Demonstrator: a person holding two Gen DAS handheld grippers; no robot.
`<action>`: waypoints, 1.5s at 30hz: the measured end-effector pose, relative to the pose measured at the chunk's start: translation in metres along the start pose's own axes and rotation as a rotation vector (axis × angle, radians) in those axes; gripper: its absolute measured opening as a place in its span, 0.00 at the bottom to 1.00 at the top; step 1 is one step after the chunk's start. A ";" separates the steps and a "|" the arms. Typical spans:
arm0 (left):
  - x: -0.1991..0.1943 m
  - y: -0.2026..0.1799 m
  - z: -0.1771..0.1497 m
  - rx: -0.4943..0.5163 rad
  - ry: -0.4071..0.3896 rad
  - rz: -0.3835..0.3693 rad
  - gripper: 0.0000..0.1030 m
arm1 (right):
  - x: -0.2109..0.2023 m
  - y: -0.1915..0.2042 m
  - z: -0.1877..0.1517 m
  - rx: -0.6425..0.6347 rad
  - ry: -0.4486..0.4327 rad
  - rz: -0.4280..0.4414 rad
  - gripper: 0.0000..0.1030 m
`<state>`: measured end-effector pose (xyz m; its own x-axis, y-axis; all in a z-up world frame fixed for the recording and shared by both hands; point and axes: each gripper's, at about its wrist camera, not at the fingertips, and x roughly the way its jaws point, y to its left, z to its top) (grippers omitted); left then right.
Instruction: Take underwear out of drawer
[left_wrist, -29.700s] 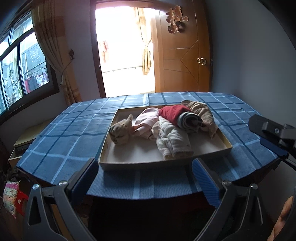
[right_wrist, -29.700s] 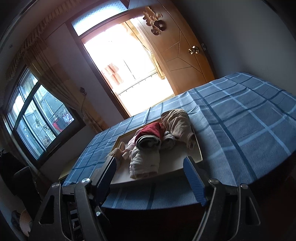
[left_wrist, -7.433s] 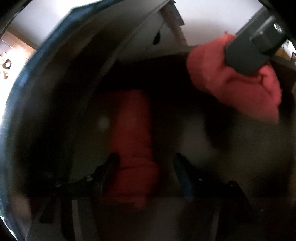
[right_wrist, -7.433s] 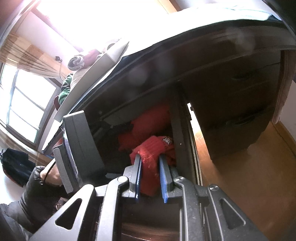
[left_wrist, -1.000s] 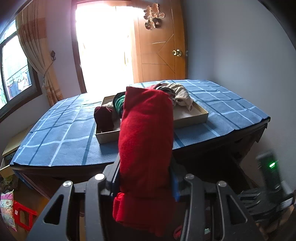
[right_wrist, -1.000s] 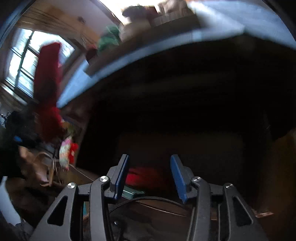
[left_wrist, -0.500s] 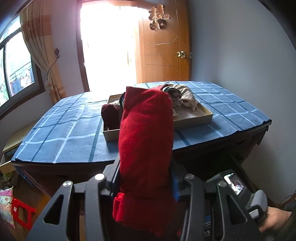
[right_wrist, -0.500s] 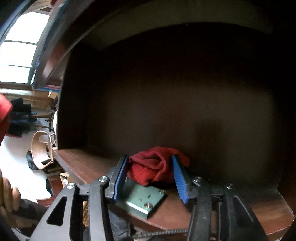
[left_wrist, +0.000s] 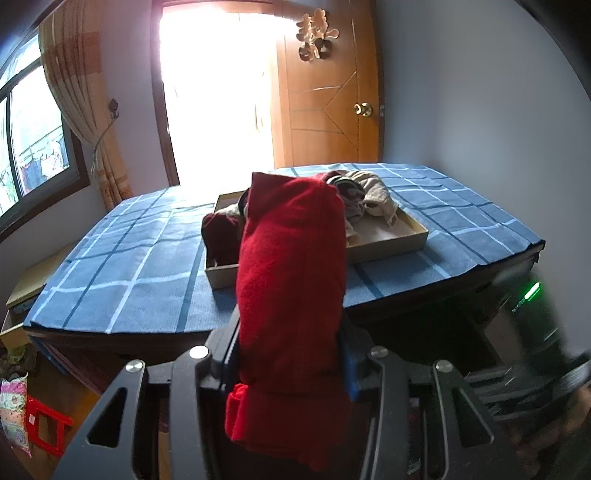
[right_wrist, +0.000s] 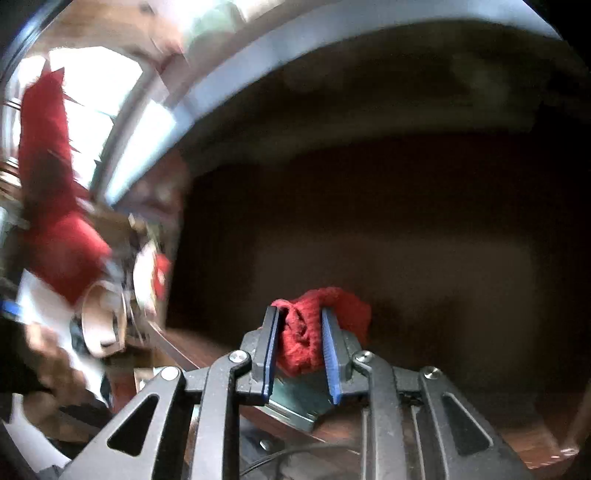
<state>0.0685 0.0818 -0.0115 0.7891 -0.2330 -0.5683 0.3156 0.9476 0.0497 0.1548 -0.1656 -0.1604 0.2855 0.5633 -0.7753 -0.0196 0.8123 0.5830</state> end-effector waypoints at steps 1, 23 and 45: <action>0.001 0.000 0.002 0.002 -0.003 -0.001 0.42 | -0.012 0.005 0.007 -0.009 -0.043 0.008 0.24; 0.035 -0.044 0.061 0.064 -0.060 -0.033 0.42 | -0.175 0.058 0.057 -0.160 -0.711 -0.154 0.24; 0.098 -0.057 0.083 0.013 0.013 -0.005 0.42 | -0.178 0.036 0.100 -0.151 -0.767 -0.274 0.24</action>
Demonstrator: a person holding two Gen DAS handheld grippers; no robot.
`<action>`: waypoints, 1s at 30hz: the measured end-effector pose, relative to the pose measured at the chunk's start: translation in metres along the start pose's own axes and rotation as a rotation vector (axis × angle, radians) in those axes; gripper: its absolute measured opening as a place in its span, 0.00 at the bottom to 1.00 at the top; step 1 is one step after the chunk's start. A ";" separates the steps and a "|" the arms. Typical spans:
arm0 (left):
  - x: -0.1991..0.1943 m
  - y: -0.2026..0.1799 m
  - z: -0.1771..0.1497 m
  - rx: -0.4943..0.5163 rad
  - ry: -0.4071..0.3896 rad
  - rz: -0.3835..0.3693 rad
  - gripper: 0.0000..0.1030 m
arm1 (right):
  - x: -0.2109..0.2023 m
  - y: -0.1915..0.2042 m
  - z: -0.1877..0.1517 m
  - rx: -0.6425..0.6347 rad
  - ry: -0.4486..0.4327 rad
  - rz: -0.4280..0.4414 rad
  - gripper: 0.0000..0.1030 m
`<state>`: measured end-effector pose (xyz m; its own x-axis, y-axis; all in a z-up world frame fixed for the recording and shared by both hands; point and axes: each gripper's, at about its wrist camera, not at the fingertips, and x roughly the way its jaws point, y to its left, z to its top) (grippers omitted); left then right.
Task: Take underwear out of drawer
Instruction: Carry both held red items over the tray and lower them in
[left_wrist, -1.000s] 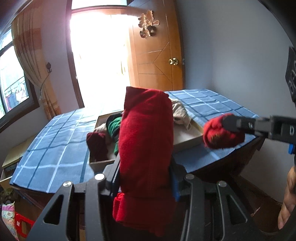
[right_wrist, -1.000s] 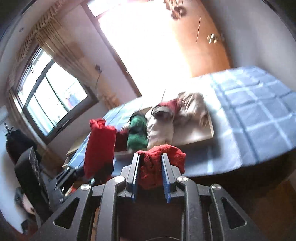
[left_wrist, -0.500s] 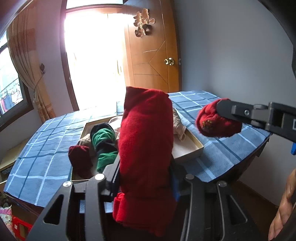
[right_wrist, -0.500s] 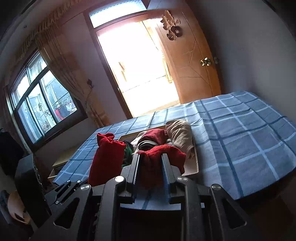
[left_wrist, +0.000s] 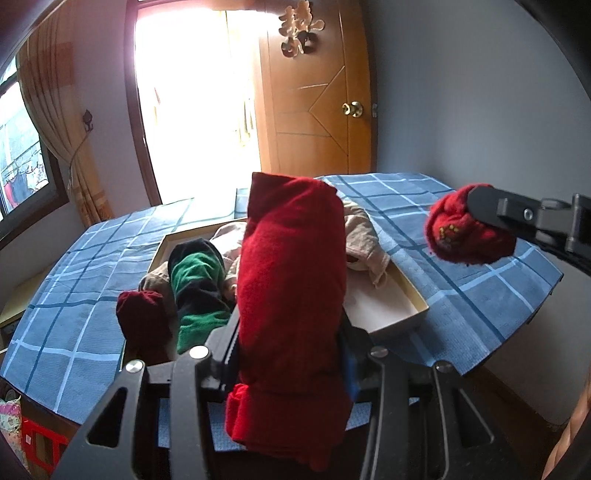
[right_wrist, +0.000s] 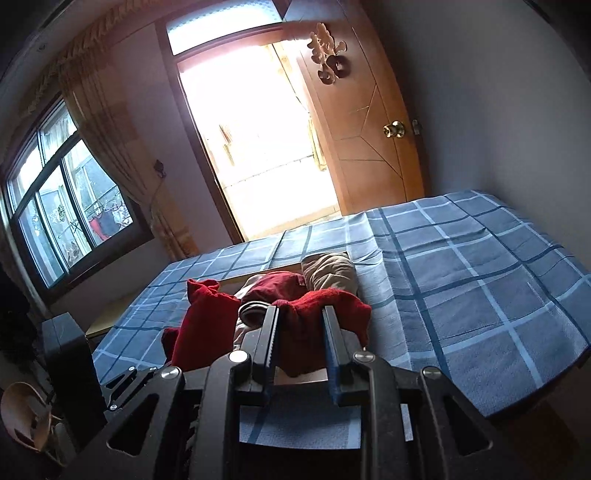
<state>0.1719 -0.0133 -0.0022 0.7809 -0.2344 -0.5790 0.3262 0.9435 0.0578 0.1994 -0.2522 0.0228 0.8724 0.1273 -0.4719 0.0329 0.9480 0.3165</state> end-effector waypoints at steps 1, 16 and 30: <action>0.002 0.000 0.001 -0.003 0.004 0.001 0.42 | 0.001 -0.001 0.001 0.001 0.002 -0.001 0.24; 0.028 -0.005 0.008 -0.017 0.046 0.016 0.42 | 0.016 -0.004 0.013 -0.024 0.001 -0.043 0.24; 0.050 -0.005 0.012 -0.022 0.064 0.020 0.43 | 0.042 -0.004 0.016 -0.042 0.033 -0.071 0.24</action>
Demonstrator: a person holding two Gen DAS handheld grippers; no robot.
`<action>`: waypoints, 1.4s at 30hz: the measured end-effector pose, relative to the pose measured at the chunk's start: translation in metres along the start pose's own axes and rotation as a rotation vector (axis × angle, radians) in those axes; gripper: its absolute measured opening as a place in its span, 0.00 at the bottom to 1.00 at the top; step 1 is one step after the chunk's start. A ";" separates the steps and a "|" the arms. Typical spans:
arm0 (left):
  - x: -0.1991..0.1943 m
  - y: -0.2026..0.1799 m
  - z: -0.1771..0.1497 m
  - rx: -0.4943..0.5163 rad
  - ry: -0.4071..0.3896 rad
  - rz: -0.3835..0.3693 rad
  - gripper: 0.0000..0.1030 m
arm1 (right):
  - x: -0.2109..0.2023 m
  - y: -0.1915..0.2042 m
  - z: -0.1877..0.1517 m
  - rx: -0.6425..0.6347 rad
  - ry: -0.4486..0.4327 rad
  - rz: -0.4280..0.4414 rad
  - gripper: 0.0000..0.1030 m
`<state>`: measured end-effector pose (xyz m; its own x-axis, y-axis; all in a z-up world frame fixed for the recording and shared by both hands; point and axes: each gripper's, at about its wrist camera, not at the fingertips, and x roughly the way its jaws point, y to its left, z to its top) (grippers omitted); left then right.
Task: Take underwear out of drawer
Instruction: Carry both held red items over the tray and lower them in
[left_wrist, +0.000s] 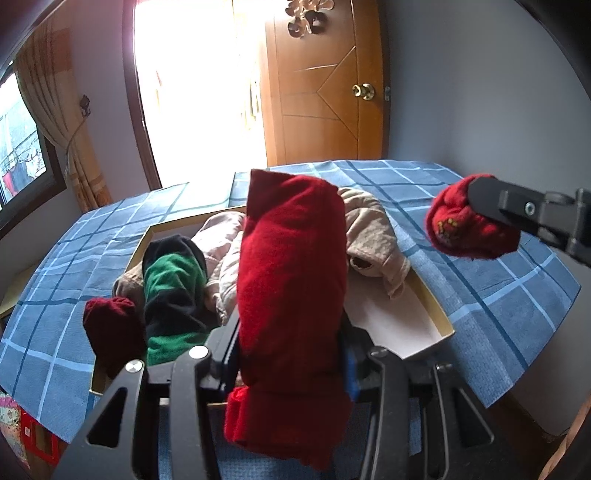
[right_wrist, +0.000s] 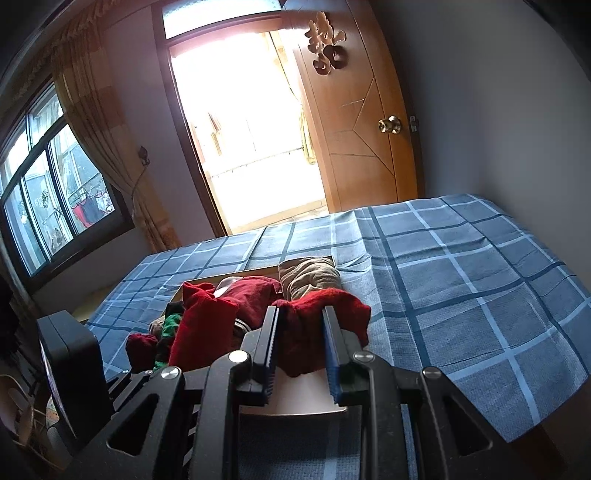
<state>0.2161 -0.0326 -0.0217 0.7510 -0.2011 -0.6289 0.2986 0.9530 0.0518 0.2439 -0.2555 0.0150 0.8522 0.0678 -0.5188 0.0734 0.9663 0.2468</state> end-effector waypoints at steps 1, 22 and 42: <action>0.002 -0.001 0.001 0.002 0.000 -0.001 0.43 | 0.002 0.000 0.000 0.001 0.002 -0.002 0.24; 0.012 -0.025 0.012 0.062 -0.034 -0.139 0.42 | 0.017 -0.015 -0.006 0.037 0.031 -0.033 0.24; 0.025 0.037 0.006 0.016 -0.029 0.094 0.42 | 0.055 0.011 -0.023 0.042 0.100 0.015 0.24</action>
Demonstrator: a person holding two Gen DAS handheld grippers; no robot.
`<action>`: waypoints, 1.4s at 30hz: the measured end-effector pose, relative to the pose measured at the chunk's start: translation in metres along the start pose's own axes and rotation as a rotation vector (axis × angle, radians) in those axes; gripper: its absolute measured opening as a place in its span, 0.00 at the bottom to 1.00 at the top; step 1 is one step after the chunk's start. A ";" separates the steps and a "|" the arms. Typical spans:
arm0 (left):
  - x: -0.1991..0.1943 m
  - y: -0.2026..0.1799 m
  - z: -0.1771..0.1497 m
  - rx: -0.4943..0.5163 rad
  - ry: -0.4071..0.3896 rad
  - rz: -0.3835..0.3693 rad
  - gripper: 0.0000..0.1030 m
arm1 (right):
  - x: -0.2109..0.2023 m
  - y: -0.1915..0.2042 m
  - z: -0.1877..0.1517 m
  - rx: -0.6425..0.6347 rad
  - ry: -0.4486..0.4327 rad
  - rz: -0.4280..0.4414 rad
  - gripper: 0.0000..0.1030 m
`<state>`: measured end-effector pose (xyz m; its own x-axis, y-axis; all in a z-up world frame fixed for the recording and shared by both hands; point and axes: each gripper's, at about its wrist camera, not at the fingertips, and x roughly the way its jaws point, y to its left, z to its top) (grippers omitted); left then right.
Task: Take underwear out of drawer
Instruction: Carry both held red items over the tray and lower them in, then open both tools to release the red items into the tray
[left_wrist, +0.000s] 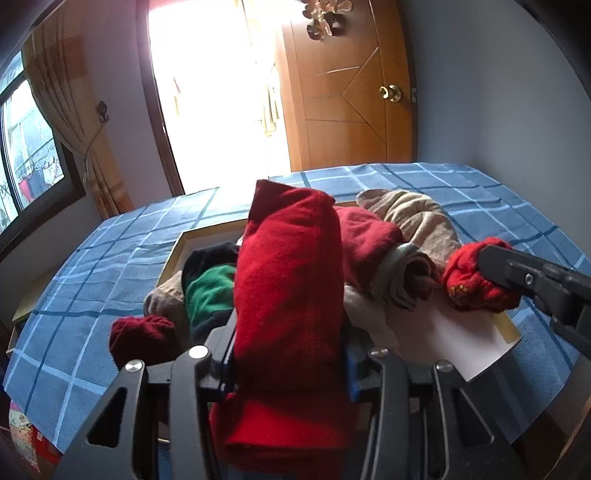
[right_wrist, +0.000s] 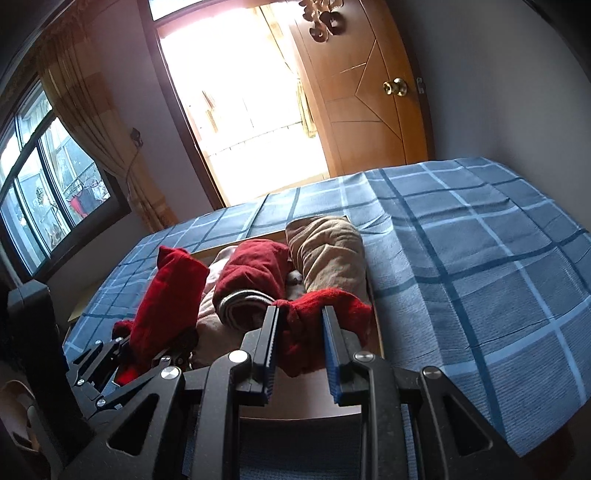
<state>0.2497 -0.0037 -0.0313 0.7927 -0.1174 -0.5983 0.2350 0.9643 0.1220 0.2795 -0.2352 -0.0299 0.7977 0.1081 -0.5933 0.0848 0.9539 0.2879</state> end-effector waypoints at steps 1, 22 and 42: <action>0.001 -0.003 0.000 0.008 0.001 0.006 0.42 | 0.001 0.001 0.000 -0.002 -0.001 0.000 0.24; 0.026 -0.032 -0.006 0.076 -0.033 0.060 0.45 | 0.041 -0.002 -0.007 -0.001 0.035 -0.063 0.25; 0.023 -0.023 -0.005 0.045 -0.014 0.075 0.74 | 0.029 -0.006 -0.017 0.010 0.012 0.027 0.61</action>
<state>0.2591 -0.0273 -0.0519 0.8168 -0.0489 -0.5749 0.1994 0.9589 0.2017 0.2920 -0.2334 -0.0613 0.7928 0.1367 -0.5940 0.0694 0.9479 0.3108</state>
